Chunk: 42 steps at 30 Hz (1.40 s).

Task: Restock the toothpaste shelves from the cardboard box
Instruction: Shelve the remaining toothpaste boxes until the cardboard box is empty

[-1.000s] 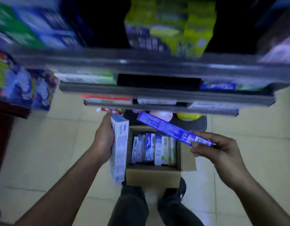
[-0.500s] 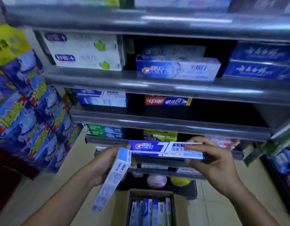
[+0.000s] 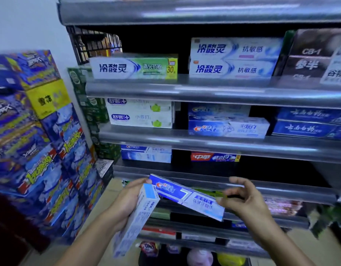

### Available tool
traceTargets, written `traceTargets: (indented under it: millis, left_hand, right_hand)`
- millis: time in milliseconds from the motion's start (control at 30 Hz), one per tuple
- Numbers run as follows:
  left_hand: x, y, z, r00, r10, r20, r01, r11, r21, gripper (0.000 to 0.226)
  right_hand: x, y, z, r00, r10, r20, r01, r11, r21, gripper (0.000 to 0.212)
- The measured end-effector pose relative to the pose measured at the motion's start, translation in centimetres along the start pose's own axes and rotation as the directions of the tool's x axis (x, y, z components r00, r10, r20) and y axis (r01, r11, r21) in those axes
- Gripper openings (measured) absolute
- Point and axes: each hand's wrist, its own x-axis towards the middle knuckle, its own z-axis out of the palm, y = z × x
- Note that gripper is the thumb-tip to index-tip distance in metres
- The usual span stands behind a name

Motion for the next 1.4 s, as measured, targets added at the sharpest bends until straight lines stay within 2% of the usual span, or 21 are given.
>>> traceTargets:
  millis: [200, 300, 400, 567, 733, 867, 933, 1033, 1100, 1233, 1300, 1367, 1400]
  left_hand:
    - [1.8, -0.3, -4.6, 0.996, 0.027, -0.080, -0.026, 1.000, 0.003, 0.033]
    - [3.0, 0.1, -6.8, 0.992, 0.035, -0.119, -0.035, 0.999, 0.003, 0.043]
    - [4.3, 0.6, -9.1, 0.985, 0.037, -0.168, -0.036, 0.999, 0.013, 0.044]
    - [7.1, 1.5, -11.9, 0.977, 0.103, -0.188, -0.082, 0.990, 0.116, 0.028]
    - [10.0, 1.9, -12.4, 0.945, 0.130, -0.300, -0.100, 0.988, 0.113, 0.018]
    - [11.6, 2.1, -12.5, 0.942, 0.146, -0.303, -0.091, 0.978, 0.187, 0.016]
    - [12.0, 2.3, -12.3, 0.951, 0.137, -0.277, -0.076, 0.972, 0.221, 0.019]
    - [12.1, 2.6, -12.0, 0.963, 0.098, -0.252, -0.015, 0.950, 0.312, 0.035]
    - [11.9, 2.7, -12.1, 0.963, 0.100, -0.251, -0.004, 0.934, 0.357, 0.040]
    - [10.6, 3.5, -12.2, 0.953, 0.090, -0.288, 0.005, 0.950, 0.313, 0.036]
    - [9.4, 3.7, -12.0, 0.940, 0.075, -0.332, -0.007, 0.979, 0.202, 0.035]
    - [8.0, 3.6, -11.4, 0.938, 0.025, -0.346, 0.004, 0.997, 0.083, 0.037]
    - [7.2, 3.5, -10.8, 0.939, -0.007, -0.343, 0.015, 1.000, 0.020, 0.041]
  right_hand:
    - [1.2, 0.2, 6.6, 0.997, 0.055, 0.049, -0.052, 0.996, -0.075, 0.047]
    - [2.5, -0.3, 10.1, 0.999, 0.005, -0.037, -0.009, 0.995, -0.098, 0.027]
    - [3.7, -1.1, 13.3, 0.997, -0.064, -0.034, 0.058, 0.985, -0.163, 0.022]
    - [6.5, -0.7, 16.4, 0.980, -0.155, -0.124, 0.105, 0.936, -0.336, 0.039]
    - [9.2, 0.5, 17.8, 0.967, -0.190, -0.167, 0.111, 0.912, -0.394, 0.040]
    - [10.7, 1.2, 18.7, 0.947, -0.232, -0.220, 0.098, 0.865, -0.493, 0.033]
    - [11.2, 1.4, 19.0, 0.944, -0.246, -0.217, 0.081, 0.815, -0.574, 0.030]
    - [11.3, 1.9, 19.3, 0.958, -0.226, -0.176, 0.016, 0.653, -0.757, 0.029]
    - [11.2, 2.3, 19.2, 0.961, -0.235, -0.143, 0.029, 0.602, -0.798, 0.029]
    - [10.7, 2.0, 18.9, 0.968, -0.207, -0.140, 0.026, 0.640, -0.768, 0.045]
    - [9.6, 1.6, 18.5, 0.944, -0.300, -0.134, 0.101, 0.652, -0.752, 0.053]
    - [7.8, 1.1, 17.9, 0.920, -0.383, -0.081, 0.222, 0.681, -0.698, 0.043]
    - [6.7, 0.9, 17.5, 0.936, -0.350, -0.039, 0.251, 0.742, -0.622, 0.033]
